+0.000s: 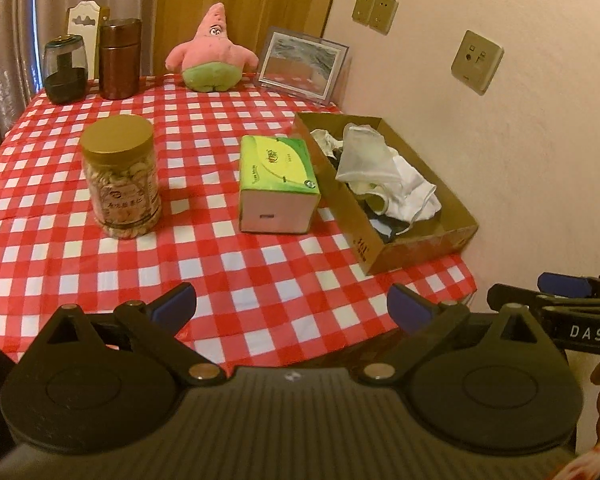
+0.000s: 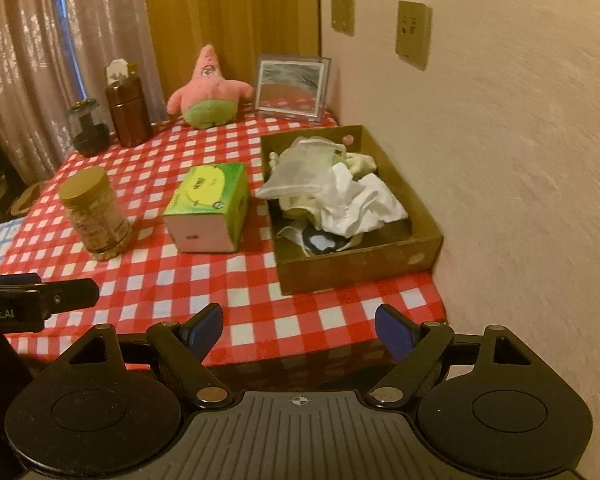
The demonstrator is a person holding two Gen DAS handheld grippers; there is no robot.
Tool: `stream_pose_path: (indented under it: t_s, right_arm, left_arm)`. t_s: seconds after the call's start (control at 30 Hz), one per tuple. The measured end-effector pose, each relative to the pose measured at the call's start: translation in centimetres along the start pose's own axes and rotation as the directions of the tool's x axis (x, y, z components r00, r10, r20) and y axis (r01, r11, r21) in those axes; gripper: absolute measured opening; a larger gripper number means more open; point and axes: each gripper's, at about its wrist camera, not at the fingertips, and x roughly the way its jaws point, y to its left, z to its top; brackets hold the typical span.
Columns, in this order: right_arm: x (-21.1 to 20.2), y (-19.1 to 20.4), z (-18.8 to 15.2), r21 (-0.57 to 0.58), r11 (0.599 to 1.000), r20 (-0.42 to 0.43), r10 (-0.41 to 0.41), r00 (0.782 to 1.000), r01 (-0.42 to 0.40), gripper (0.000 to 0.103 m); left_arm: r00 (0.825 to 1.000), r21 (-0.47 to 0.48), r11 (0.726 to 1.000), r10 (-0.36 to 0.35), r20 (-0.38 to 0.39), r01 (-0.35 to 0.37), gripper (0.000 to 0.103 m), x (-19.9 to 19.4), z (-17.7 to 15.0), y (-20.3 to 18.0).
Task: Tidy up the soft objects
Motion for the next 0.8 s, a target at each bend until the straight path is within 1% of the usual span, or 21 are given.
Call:
stream_pose_path:
  t_s: [0.13,0.37,0.47,0.8]
  right_arm:
    - [-0.4,0.7,-0.6,-0.005,1.0,0.005,0.017,1.0,-0.017,0.083]
    - [-1.1,1.3,-1.3,-0.014,1.0,0.019,0.021,1.0,-0.02,0.083]
    - [-1.1,1.4,-1.3,-0.004,1.0,0.021,0.03,0.999,-0.03,0.083]
    - [-0.8,1.1,-1.6,0.016,1.0,0.012,0.016,1.0,-0.016,0.083]
  left_arm:
    - [1.0,-0.003,1.0,0.011,0.003,-0.011,0.101,-0.5,-0.8,0.2]
    - [1.0,0.005,1.0,0.028,-0.001,-0.028,0.101,-1.0,-1.9,0.2]
    - [1.0,0.008,1.0,0.03,0.001,-0.03,0.101,-1.2,-2.0,0.2]
    - [0.999,0.019,0.999,0.036,0.002,-0.036,0.101,-1.1,-2.2,-0.1]
